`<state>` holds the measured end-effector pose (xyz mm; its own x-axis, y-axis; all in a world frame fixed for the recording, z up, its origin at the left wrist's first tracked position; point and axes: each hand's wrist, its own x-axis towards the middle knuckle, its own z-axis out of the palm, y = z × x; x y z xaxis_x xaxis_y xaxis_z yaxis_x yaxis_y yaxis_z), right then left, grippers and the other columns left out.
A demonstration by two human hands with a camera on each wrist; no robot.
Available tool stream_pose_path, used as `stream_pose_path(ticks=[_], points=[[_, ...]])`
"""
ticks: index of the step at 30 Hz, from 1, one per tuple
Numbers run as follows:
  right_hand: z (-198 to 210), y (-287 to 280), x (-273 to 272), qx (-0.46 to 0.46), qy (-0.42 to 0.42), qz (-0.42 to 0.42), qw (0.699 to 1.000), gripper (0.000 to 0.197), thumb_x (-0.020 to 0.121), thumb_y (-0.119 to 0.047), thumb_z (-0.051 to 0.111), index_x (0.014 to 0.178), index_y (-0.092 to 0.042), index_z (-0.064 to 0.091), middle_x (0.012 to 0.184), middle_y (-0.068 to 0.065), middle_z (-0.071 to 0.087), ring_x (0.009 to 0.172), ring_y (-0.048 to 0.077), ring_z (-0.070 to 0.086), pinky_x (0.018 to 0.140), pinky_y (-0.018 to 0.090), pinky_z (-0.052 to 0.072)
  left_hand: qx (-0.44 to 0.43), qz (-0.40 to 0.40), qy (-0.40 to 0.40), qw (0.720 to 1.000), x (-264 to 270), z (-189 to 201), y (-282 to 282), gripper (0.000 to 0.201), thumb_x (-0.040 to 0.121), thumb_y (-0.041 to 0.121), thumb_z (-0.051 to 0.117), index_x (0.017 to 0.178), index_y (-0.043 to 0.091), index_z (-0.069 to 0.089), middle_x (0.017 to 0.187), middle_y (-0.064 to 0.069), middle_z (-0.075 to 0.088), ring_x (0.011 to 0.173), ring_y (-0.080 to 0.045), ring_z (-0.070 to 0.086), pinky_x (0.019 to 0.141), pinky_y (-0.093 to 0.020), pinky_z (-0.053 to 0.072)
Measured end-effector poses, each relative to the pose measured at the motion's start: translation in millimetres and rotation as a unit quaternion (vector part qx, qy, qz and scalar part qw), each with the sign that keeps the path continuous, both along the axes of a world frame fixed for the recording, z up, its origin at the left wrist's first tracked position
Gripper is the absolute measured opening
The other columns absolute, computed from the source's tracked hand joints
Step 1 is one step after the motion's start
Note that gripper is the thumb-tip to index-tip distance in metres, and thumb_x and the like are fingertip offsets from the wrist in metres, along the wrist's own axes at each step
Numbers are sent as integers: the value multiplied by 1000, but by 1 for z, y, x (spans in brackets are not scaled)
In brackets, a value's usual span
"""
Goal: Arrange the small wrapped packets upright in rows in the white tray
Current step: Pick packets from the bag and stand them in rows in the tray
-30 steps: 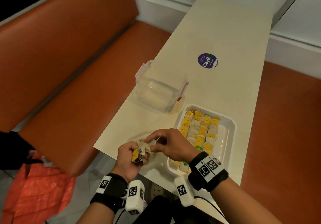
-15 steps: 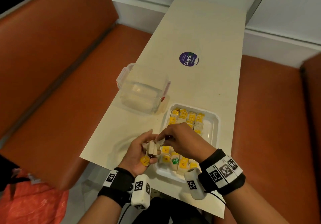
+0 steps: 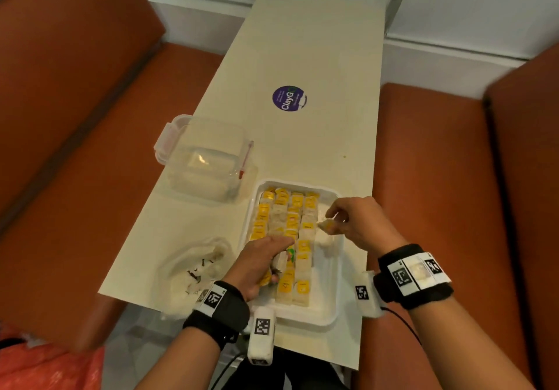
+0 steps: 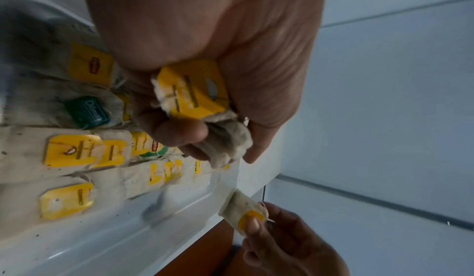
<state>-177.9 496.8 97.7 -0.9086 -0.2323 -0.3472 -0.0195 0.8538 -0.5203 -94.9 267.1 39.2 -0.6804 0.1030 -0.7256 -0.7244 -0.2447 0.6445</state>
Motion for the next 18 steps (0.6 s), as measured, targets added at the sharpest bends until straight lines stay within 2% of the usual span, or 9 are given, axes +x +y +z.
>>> stream_pose_path(ticks=[2,4,6,7,9,11,14,16,18], points=[[-9,5,-10,52,-12,16,998,19,85,-41,83,91,-28,71,72,-15,74,76,4,68,58,23,43,-43,-21,6,999,-5,-6,9,25,91,35,79,105,14,79,83,-7,69,64,-22,57,45,-25,39],[-17,4,-19,99,-5,51,994,18,84,-41,83,90,-29,72,80,-12,73,80,10,67,55,21,36,-95,-38,15,995,-12,-11,18,20,89,35,81,100,18,81,82,-5,71,61,-20,57,45,-25,40],[-25,0,-28,122,1,82,989,13,86,-39,82,92,-29,76,88,-8,73,83,15,67,58,23,37,-138,-49,30,989,-19,-13,27,15,89,32,81,98,19,81,88,-2,76,59,-19,60,45,-26,44],[-30,-2,-32,131,2,95,987,10,89,-36,80,95,-29,78,92,-6,74,86,17,68,62,25,40,-159,-55,43,985,-23,-14,31,13,90,31,81,97,21,81,95,0,79,65,-18,64,51,-28,49],[-40,-6,-40,148,-3,124,981,9,94,-29,72,100,-29,79,99,-3,76,93,20,69,70,27,43,-204,-69,75,974,-31,-17,39,10,89,31,81,98,26,81,107,9,77,87,-10,71,75,-31,58],[-48,-9,-47,156,-11,140,978,17,95,-22,66,104,-29,79,105,-1,76,97,23,70,73,29,48,-249,-85,100,960,-38,-20,45,14,89,32,79,102,30,80,114,15,72,103,-6,68,89,-29,54],[-55,-10,-56,164,-16,157,974,24,93,-16,62,105,-30,79,107,0,76,98,25,70,77,32,53,-313,-116,139,932,-52,-28,53,25,90,33,78,114,32,79,123,11,70,112,-6,61,92,-22,45],[-56,-9,-60,161,-23,169,972,22,91,-16,65,103,-29,78,104,-1,76,96,25,69,75,31,51,-344,-139,164,914,-64,-33,60,32,89,34,80,121,31,77,125,9,73,116,-8,63,94,-22,47],[-57,-5,-64,146,-25,169,974,18,90,-17,70,102,-27,78,100,-3,76,95,22,69,75,30,51,-357,-165,170,903,-74,-38,67,35,89,34,81,123,28,77,120,8,75,112,-10,65,95,-25,50]])
